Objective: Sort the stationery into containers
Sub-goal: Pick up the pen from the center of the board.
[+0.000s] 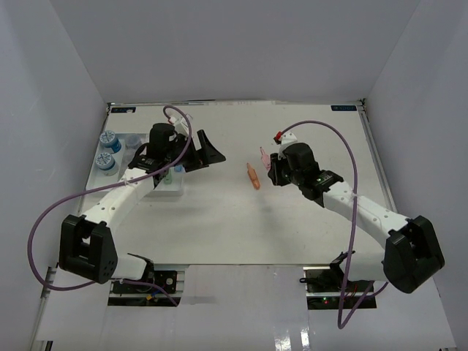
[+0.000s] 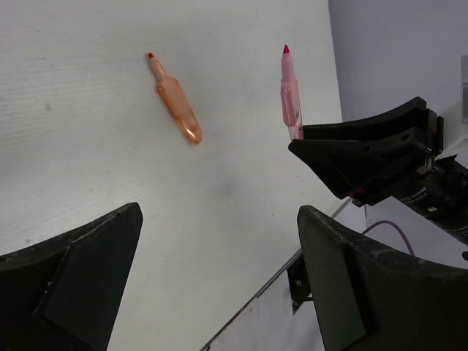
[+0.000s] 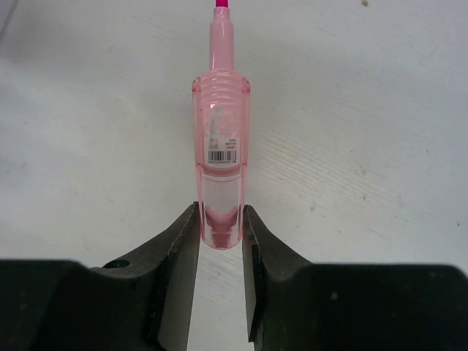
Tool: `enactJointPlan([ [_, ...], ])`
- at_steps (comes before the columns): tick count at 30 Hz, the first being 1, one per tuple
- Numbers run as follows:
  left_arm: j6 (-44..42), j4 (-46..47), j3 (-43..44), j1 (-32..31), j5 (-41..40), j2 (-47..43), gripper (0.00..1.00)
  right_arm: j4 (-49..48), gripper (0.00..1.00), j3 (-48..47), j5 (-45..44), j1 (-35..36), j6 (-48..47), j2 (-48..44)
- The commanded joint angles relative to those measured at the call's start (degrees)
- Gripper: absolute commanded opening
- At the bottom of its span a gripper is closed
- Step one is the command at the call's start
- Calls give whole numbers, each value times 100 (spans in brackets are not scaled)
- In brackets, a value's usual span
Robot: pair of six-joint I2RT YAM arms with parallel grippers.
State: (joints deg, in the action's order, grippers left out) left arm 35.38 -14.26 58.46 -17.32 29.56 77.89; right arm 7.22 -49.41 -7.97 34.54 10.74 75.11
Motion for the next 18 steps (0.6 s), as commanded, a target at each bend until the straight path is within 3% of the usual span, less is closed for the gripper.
enactJointPlan([
  [1,470,397,165,-358,261,-81,98,-63,24,2,699,131,-362,-365],
  [12,1199,916,781,-1247,-591,754,97,-54,26,10,1210,386,-433,-770],
  [18,1323,925,1053,-1520,-891,1220,85,-107,26,98,1306,395,-415,-831],
])
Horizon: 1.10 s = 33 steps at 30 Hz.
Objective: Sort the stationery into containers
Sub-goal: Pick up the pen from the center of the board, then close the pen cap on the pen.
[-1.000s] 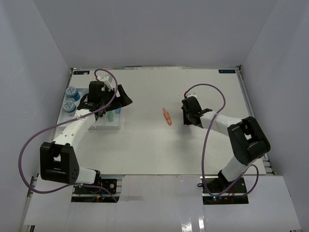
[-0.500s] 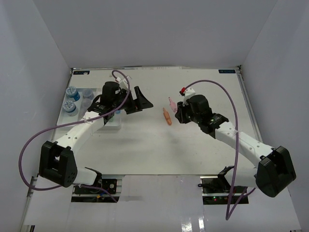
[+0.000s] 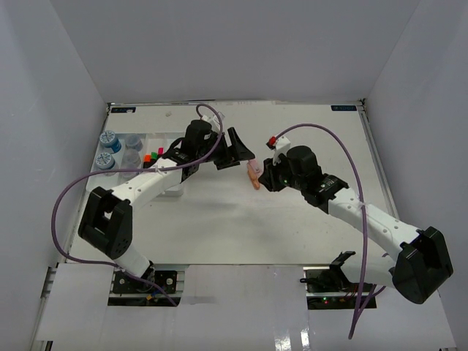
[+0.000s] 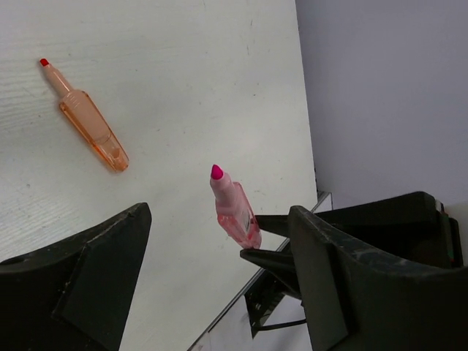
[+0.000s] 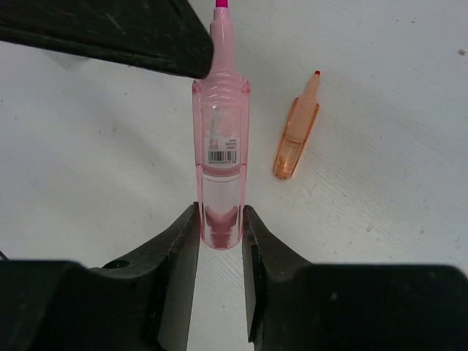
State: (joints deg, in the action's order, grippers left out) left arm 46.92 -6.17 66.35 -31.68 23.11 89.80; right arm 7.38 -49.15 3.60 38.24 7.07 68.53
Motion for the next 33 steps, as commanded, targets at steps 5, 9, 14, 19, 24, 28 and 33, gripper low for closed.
enactJointPlan([
  [5,143,125,440,-242,-422,222,70,-166,26,160,203,35,-48,-209],
  [9,125,125,581,-295,-492,380,60,-210,26,204,282,35,-48,-200],
  [14,63,143,634,-312,-510,459,43,-263,27,283,326,35,-30,-182],
  [19,37,134,573,-321,-527,486,29,-324,27,335,326,35,-21,-191],
  [24,-165,143,581,-330,-554,495,27,-368,27,362,326,35,-13,-165],
  [28,-358,82,607,-330,-641,451,25,-360,27,379,300,35,-13,-138],
  [33,-490,38,581,-330,-808,433,17,-351,27,406,335,35,-13,-156],
])
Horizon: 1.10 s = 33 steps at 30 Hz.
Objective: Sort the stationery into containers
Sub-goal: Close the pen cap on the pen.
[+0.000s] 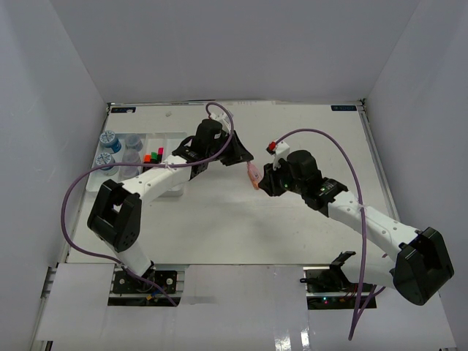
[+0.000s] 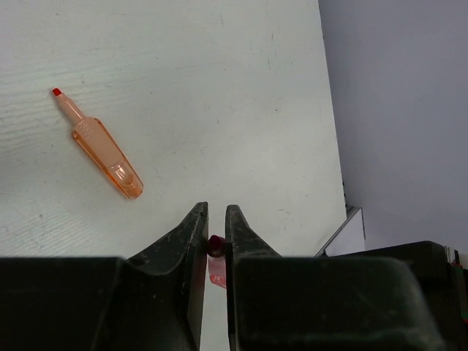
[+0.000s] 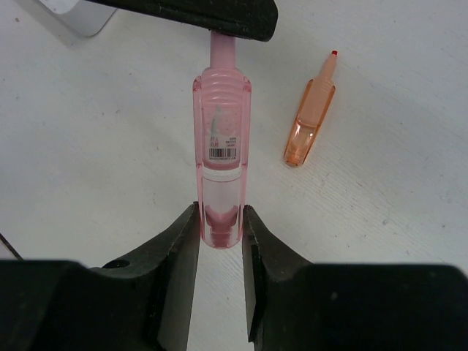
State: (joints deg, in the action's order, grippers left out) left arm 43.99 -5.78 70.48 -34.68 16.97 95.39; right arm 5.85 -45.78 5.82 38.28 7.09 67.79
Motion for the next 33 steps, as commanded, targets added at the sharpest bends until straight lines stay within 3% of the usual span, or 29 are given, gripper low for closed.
enactJointPlan([
  [1,-232,-2,168,-30,-229,-118,15,-198,27,69,112,30,-15,-90],
  [8,-584,-37,291,-31,-300,-144,15,-101,27,34,103,30,-15,-82],
  [21,-268,24,326,-39,482,-328,42,-31,27,16,24,30,29,138],
  [33,391,507,-350,-48,1114,-390,45,-136,27,8,15,30,73,173],
])
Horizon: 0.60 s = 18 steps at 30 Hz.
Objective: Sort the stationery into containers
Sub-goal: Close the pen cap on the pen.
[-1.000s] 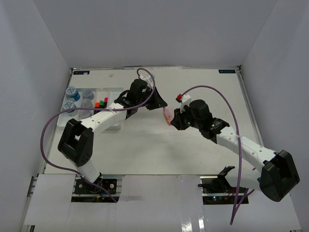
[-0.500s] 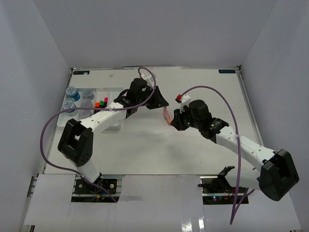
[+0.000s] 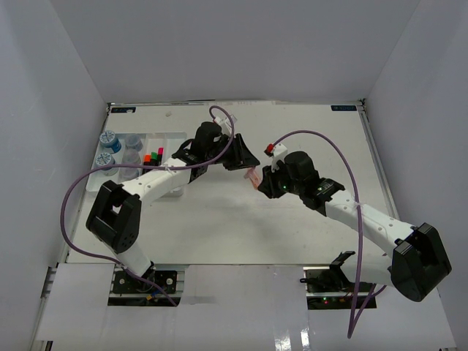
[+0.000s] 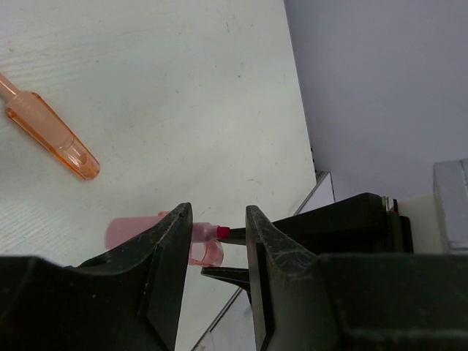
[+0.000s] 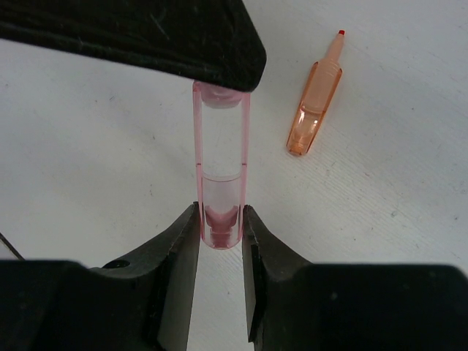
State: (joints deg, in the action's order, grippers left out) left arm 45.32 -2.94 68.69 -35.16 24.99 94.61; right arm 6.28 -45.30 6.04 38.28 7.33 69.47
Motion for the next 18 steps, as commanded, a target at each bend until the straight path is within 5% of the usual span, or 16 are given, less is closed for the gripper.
enactJointPlan([
  [1,275,250,-180,-9,331,-320,46,-171,27,-49,-7,30,49,5],
  [18,364,356,-330,-114,278,-417,44,-487,27,170,-77,30,137,-83],
])
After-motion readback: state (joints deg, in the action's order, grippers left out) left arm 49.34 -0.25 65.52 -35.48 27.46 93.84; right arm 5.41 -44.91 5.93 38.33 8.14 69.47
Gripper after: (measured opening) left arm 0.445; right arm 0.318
